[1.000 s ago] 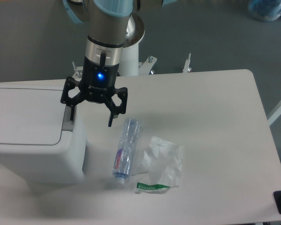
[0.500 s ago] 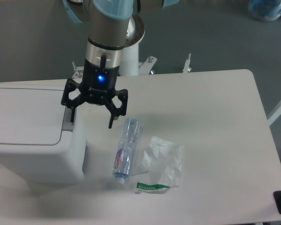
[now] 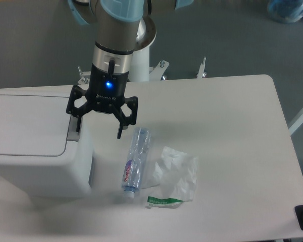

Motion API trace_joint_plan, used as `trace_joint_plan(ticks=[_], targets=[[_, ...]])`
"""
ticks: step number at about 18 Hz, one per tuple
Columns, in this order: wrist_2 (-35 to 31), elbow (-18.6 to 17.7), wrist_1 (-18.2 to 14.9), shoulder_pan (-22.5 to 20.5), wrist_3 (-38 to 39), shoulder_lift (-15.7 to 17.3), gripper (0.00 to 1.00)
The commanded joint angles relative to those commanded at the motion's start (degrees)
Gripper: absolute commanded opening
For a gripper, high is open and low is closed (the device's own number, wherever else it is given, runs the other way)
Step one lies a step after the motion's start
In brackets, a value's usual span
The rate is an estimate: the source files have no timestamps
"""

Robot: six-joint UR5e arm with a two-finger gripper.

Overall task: Open the trash can
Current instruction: 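Lower the gripper finger onto the lid's edge beside the hinge, then press the gripper against the lid edge to flip the lid open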

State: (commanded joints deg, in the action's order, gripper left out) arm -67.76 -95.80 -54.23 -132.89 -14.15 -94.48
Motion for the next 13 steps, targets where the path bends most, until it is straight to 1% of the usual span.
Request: trace_joint_plan(ticks=[11,13], targets=[[0.0,0.0,0.0,0.0,0.0,-0.35,1.0],[0.09,0.44,0.0,0.0,0.09,-0.26,1.0]])
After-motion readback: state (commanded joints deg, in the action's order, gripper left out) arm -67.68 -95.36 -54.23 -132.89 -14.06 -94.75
